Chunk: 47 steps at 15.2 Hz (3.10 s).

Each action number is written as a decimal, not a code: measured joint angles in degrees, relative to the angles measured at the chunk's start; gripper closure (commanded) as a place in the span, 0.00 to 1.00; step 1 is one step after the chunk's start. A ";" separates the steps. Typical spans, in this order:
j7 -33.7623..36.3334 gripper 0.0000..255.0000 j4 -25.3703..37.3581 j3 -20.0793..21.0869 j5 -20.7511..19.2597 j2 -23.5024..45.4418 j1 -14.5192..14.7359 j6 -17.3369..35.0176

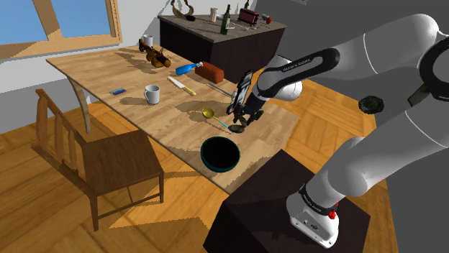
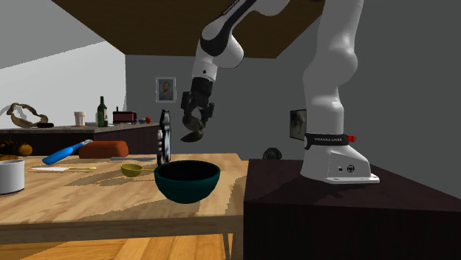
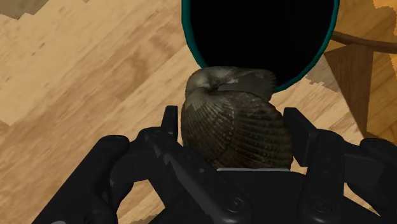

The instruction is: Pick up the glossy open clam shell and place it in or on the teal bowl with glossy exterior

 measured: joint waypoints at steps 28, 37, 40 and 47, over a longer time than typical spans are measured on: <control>30.95 0.00 4.75 19.23 -18.71 13.86 6.97 6.19; 33.10 0.00 4.89 18.88 -21.52 18.72 7.16 10.67; 33.11 1.00 4.89 18.87 -21.54 18.74 7.16 10.70; 33.12 1.00 4.91 18.89 -21.53 18.71 7.18 10.71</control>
